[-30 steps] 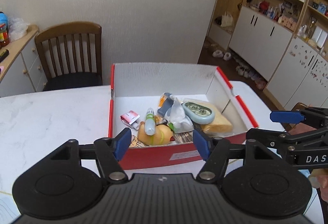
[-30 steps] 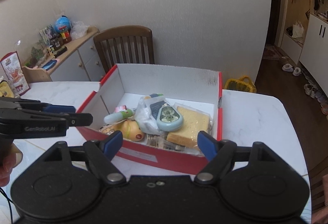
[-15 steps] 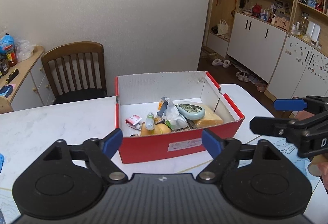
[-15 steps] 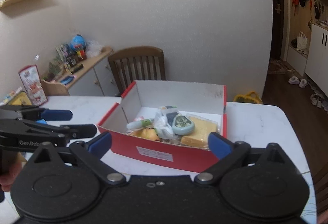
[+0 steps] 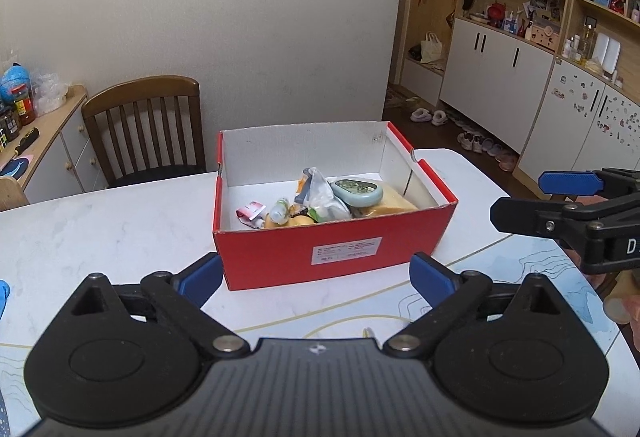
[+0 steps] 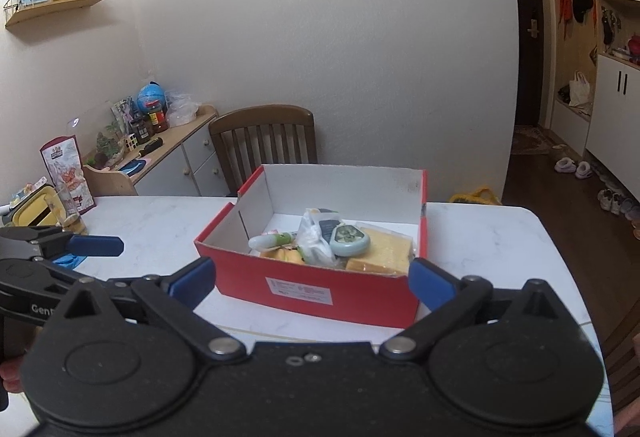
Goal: Organize objects
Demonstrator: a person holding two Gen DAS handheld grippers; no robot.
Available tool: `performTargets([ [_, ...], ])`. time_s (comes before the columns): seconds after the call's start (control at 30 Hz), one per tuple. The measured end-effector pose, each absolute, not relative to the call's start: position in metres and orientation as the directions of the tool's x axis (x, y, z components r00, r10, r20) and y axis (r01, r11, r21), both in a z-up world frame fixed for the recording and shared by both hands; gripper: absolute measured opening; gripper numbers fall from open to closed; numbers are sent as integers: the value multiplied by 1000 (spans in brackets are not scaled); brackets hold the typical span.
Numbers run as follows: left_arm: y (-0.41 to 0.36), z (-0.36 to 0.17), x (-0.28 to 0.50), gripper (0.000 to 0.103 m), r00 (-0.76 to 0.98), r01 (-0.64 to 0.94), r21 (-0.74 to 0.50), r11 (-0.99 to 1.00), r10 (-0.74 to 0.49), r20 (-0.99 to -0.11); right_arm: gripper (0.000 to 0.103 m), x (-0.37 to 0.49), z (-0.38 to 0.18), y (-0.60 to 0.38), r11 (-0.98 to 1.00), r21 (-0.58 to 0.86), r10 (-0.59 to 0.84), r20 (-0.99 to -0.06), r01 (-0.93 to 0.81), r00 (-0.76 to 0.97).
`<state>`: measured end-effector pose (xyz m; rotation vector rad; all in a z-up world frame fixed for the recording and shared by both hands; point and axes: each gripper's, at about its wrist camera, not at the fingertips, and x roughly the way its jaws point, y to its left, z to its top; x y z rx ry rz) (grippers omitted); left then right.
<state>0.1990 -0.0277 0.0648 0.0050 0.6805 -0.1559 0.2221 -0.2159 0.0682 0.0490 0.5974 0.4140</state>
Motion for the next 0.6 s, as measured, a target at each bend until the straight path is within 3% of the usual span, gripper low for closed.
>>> performTargets([
  [0.6,-31,54,179,100,767,123,-36,992,-118,-631,103,199,52,-227,925,163,373,-548,-343,748],
])
